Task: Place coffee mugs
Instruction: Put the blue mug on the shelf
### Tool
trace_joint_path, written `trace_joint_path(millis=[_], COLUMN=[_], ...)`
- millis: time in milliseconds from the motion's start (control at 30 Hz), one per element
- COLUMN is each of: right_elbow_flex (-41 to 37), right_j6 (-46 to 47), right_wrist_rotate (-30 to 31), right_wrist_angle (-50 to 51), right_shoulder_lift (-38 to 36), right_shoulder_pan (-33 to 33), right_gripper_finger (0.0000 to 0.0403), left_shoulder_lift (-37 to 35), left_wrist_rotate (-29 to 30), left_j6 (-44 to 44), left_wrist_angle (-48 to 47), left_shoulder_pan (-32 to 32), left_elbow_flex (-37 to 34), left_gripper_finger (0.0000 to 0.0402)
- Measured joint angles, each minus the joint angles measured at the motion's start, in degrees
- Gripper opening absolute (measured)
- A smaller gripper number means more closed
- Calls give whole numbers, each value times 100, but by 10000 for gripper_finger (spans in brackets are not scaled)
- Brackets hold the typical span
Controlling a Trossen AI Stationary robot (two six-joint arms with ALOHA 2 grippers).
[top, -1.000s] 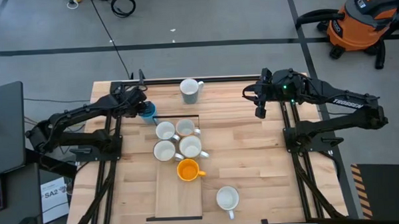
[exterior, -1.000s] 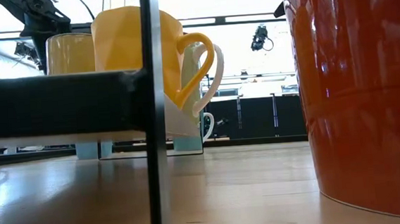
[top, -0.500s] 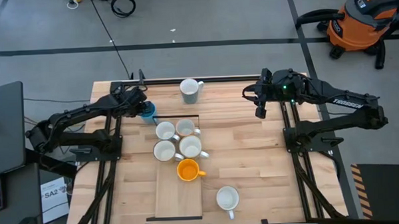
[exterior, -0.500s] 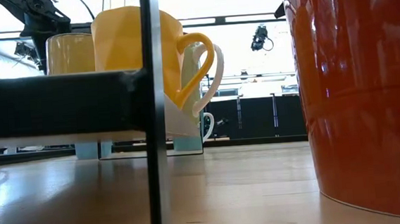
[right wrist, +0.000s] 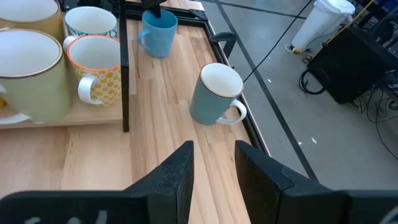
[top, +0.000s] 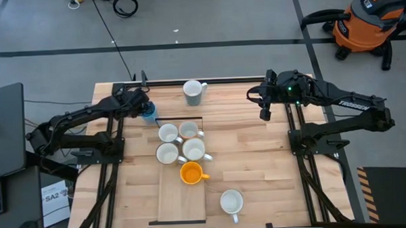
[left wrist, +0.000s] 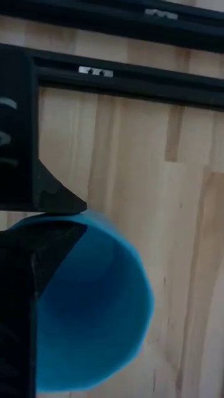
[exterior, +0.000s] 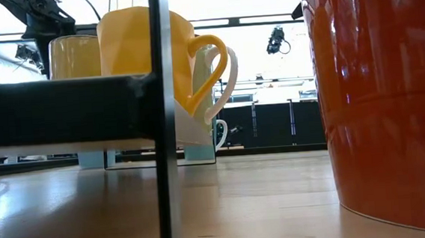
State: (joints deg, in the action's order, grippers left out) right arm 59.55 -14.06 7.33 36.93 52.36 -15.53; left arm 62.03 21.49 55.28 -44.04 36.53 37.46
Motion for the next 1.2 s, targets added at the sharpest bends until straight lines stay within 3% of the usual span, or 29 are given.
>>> trace_joint_path(millis=[367, 767, 967, 1200], right_elbow_flex=[0, 0, 0, 0], right_j6=[0, 37, 37, 37], right_wrist_rotate=[0, 0, 0, 0], right_wrist_angle=[0, 0, 0, 0], right_shoulder_lift=[0, 0, 0, 0], right_shoulder_pan=[0, 2, 1, 2], right_gripper_finger=[122, 122, 122, 122], left_shoulder_lift=[-1, -4, -14, -12], left_wrist_rotate=[321, 418, 134, 130], left_j6=[-1081, -1544, -864, 840], left_wrist_angle=[-182, -893, -2069, -3334], left_shoulder_pan=[0, -71, -578, -1873], left_elbow_flex=[1107, 3307, 4393, 4770], left_gripper_finger=[21, 21, 21, 21])
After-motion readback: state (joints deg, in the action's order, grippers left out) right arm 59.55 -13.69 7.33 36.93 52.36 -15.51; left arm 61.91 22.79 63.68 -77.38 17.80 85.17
